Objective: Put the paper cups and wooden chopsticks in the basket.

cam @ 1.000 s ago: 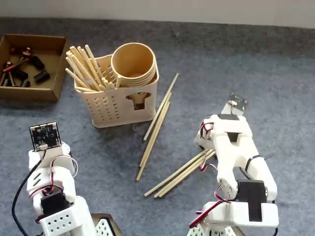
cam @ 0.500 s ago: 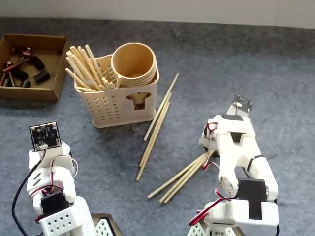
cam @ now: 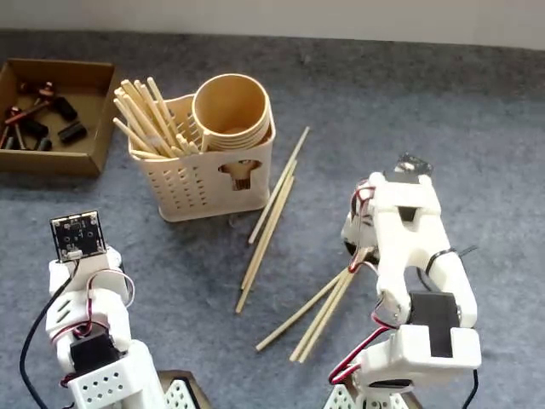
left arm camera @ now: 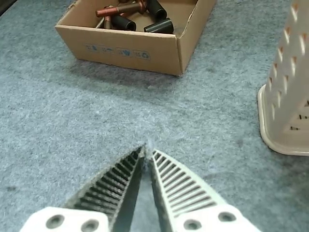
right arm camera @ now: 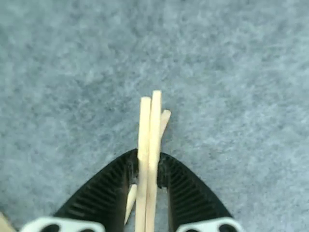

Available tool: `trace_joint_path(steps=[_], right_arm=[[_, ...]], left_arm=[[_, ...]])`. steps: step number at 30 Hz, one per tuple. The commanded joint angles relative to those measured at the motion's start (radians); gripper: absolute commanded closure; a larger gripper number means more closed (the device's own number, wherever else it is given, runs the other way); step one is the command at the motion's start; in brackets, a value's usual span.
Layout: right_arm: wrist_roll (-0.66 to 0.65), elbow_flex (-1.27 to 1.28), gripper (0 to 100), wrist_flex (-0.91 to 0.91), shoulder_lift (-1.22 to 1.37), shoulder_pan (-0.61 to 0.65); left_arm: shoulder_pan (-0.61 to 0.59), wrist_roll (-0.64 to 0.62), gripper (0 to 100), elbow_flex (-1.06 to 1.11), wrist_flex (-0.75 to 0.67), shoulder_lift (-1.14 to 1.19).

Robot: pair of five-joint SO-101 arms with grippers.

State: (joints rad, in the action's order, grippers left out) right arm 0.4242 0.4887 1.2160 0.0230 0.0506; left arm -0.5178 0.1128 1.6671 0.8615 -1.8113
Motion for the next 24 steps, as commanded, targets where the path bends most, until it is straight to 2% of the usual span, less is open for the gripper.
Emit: trace_joint_path(steps=[1, 20, 24], right_arm=[[0.002, -0.065, 99.4, 0.07, -0.007, -0.002], [-0.002, -0.39, 99.4, 0.38, -0.007, 0.004], [-0.002, -0.437, 99.4, 0.44, -0.007, 0.051]], left_arm=[[0.016, 0.008, 99, -0.002, -0.02, -0.012], [0.016, 0.008, 99, -0.002, -0.02, -0.012], [0.016, 0.008, 99, -0.002, -0.02, -0.012]])
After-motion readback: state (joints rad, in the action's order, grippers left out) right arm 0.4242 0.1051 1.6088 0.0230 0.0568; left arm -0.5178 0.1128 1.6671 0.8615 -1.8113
